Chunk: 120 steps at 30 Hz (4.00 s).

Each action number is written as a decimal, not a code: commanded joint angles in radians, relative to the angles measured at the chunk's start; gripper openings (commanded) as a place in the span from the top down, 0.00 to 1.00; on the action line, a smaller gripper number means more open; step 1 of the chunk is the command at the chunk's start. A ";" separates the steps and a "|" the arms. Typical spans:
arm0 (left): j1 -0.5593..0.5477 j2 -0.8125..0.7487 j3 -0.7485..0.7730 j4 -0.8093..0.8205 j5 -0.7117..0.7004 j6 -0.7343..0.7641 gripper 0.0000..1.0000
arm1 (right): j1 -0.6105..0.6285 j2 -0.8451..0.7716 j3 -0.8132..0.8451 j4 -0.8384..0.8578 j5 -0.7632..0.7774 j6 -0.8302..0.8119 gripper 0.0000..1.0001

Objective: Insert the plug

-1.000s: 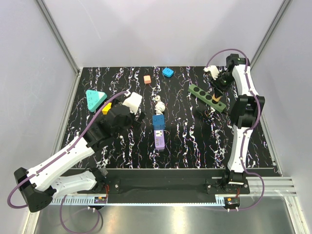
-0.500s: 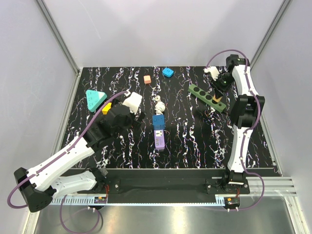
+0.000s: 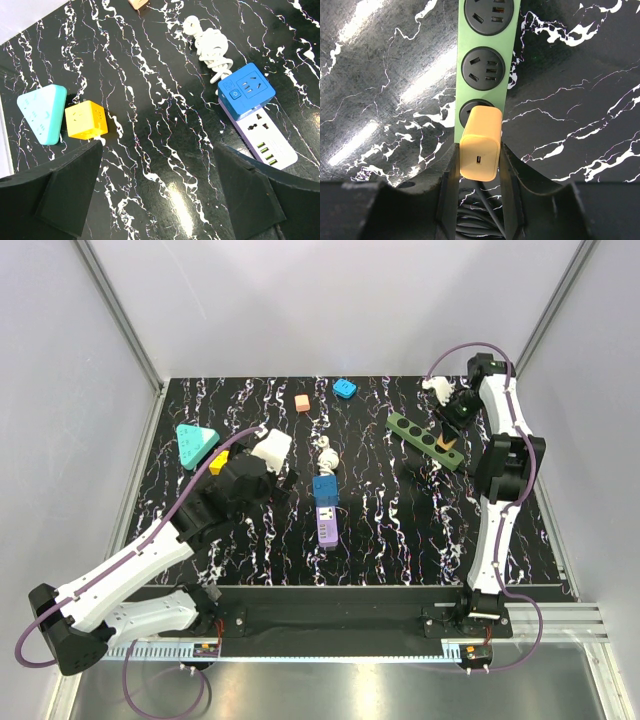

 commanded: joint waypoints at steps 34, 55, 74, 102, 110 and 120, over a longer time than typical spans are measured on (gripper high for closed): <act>-0.003 -0.065 0.045 0.019 -0.011 -0.002 0.01 | 0.020 0.145 -0.204 0.076 0.068 -0.016 1.00; -0.003 -0.068 0.040 0.022 -0.038 -0.001 0.01 | 0.043 -0.072 -0.384 0.259 0.143 0.096 0.89; -0.005 -0.062 0.022 0.034 -0.055 -0.001 0.01 | 0.050 -0.183 -0.584 0.220 0.100 0.288 0.91; -0.011 -0.091 -0.012 0.082 -0.211 -0.045 0.01 | 0.080 -0.285 -0.183 0.486 0.372 1.068 0.00; 0.176 0.002 0.054 0.018 0.008 -0.238 0.02 | 0.209 -0.148 0.074 0.457 0.172 1.320 0.00; 0.851 0.432 0.315 -0.003 0.363 -0.395 0.07 | 0.476 -0.479 -0.491 0.807 0.119 1.386 0.00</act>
